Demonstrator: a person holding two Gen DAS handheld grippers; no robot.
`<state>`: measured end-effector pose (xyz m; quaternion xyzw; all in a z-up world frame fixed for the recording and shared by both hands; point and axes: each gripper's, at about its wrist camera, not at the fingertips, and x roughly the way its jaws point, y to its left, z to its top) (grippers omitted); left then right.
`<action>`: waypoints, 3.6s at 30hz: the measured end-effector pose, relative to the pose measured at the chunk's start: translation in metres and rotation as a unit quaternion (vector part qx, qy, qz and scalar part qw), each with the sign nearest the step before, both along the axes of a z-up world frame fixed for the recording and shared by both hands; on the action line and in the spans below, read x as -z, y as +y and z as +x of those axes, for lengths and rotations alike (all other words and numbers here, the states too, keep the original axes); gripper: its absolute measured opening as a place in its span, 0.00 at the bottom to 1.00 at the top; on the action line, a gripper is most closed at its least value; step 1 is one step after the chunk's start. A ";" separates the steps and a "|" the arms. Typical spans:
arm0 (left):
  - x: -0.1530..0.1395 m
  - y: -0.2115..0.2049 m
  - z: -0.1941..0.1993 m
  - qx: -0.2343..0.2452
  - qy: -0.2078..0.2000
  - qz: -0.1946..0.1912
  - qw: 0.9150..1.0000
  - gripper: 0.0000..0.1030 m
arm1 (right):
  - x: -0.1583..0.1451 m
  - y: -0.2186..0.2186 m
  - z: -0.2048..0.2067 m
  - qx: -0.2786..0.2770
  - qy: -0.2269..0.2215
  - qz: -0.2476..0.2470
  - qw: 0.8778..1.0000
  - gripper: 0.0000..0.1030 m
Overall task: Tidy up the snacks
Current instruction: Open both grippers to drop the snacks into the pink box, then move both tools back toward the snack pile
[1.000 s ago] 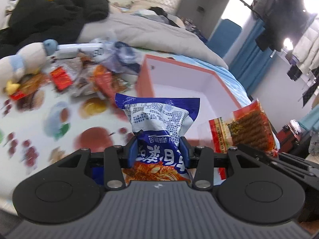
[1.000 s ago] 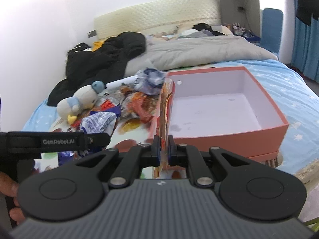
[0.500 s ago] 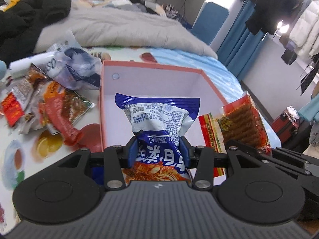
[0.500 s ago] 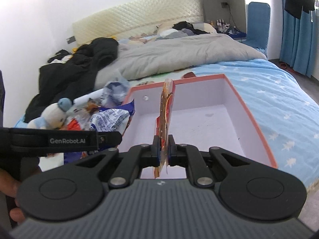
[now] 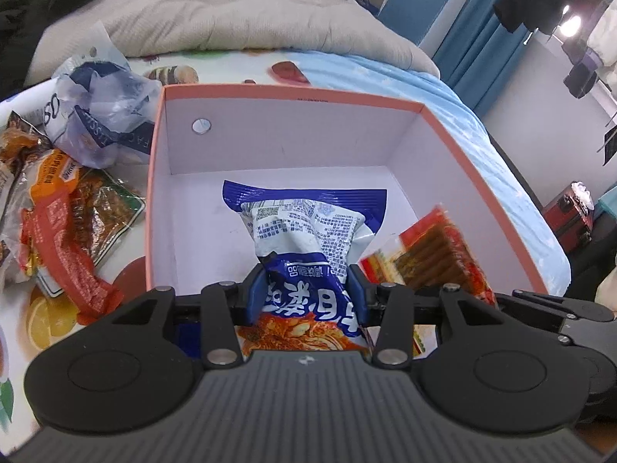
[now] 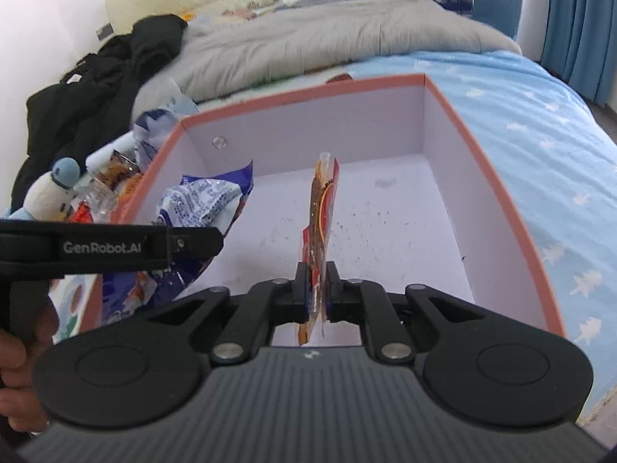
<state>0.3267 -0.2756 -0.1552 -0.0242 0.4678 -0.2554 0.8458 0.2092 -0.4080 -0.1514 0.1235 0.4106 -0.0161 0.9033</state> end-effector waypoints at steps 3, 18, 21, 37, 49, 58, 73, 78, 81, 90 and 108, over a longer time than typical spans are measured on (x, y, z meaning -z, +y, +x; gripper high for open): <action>0.004 -0.001 0.004 0.001 0.006 0.002 1.000 0.49 | 0.004 0.000 0.005 0.000 0.006 0.002 1.000 0.12; -0.048 0.038 -0.048 -0.013 -0.052 -0.004 0.999 0.65 | -0.024 0.010 -0.019 0.013 -0.021 0.007 1.000 0.57; -0.064 0.051 -0.070 -0.020 -0.065 -0.010 0.998 0.65 | -0.037 0.018 -0.035 0.008 -0.039 0.009 0.999 0.57; -0.104 0.132 -0.180 -0.050 -0.112 -0.030 0.992 0.65 | -0.076 0.077 -0.125 -0.017 -0.101 -0.001 0.995 0.57; -0.111 0.178 -0.231 -0.086 -0.126 -0.033 0.988 0.65 | -0.086 0.115 -0.159 -0.040 -0.129 -0.013 0.991 0.57; -0.108 0.210 -0.264 -0.118 -0.128 -0.030 0.984 0.65 | -0.089 0.147 -0.182 -0.080 -0.147 -0.052 0.984 0.57; -0.058 0.267 -0.283 -0.179 -0.079 -0.022 0.980 0.65 | -0.066 0.192 -0.200 -0.145 -0.131 -0.041 0.980 0.57; -0.040 0.279 -0.260 -0.189 -0.068 -0.025 0.979 0.65 | -0.055 0.203 -0.185 -0.160 -0.123 -0.053 0.978 0.57; -0.030 0.286 -0.237 -0.195 -0.063 -0.026 0.978 0.65 | -0.047 0.212 -0.171 -0.169 -0.120 -0.059 0.977 0.57; 0.003 0.309 -0.159 -0.216 -0.047 -0.043 0.974 0.64 | -0.015 0.240 -0.121 -0.182 -0.120 -0.055 0.974 0.56; 0.069 0.352 0.001 -0.265 0.003 -0.143 0.953 0.46 | 0.042 0.282 0.002 -0.181 -0.121 -0.012 0.976 0.35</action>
